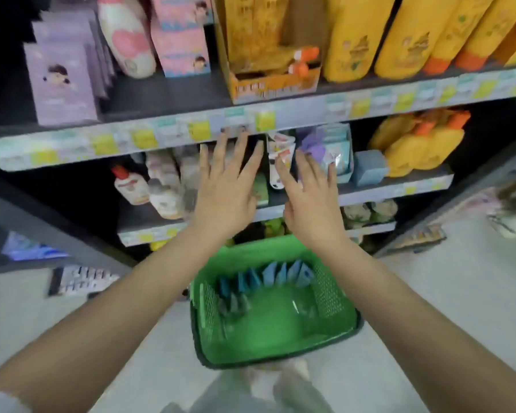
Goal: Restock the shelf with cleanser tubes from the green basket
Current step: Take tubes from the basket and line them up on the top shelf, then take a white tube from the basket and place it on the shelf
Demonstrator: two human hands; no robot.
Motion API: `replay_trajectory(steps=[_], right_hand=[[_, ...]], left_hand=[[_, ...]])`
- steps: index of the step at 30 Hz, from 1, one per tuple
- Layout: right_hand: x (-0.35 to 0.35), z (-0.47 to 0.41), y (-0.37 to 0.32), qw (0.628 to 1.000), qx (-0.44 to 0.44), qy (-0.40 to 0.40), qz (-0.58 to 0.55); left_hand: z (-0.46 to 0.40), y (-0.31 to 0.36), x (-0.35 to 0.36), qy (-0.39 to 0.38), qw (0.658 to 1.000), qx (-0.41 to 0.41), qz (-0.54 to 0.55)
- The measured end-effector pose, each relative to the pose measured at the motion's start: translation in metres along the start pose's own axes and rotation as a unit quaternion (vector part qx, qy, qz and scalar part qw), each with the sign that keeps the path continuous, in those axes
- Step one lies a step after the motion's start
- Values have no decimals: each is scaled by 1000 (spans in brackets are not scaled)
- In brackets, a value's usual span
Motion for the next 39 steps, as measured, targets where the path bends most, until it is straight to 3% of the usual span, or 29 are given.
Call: replay_trajectory(steps=[6,10,15,21,26,32,36,39], right_hand=[[95,75,29,990,50,-117,-56],[146,113,42,979,71,-176,-76],[202,151,51,966,76,-226,-96],[254,174,60,942,97,-304,-108],[271,180,71,932,114,-322,-121],[278,182,81,926,133,-328,-131],[277,181,81,924,134,-333,-136],[275,178,80,920,131,-344,-135]], left_hand=[[79,7,121,-171,985,-4,-18],[137,15,197,-326,945,-15,-20],[187,20,279,-420,903,-85,32],[231,15,359,-478,859,-175,53],[252,13,403,-526,798,-270,118],[258,18,449,-673,715,-188,-8],[256,13,450,-663,714,-223,-13],[249,12,438,-625,725,-284,62]])
Point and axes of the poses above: each hand's wrist, its own z-axis away from the middle knuckle, its own x-axis out of the palm, y = z × x, the point moved 7 cm from there along -z, towards the middle knuckle, and after that the axes turned 5 degrees about -y, right-handed, at the moved point
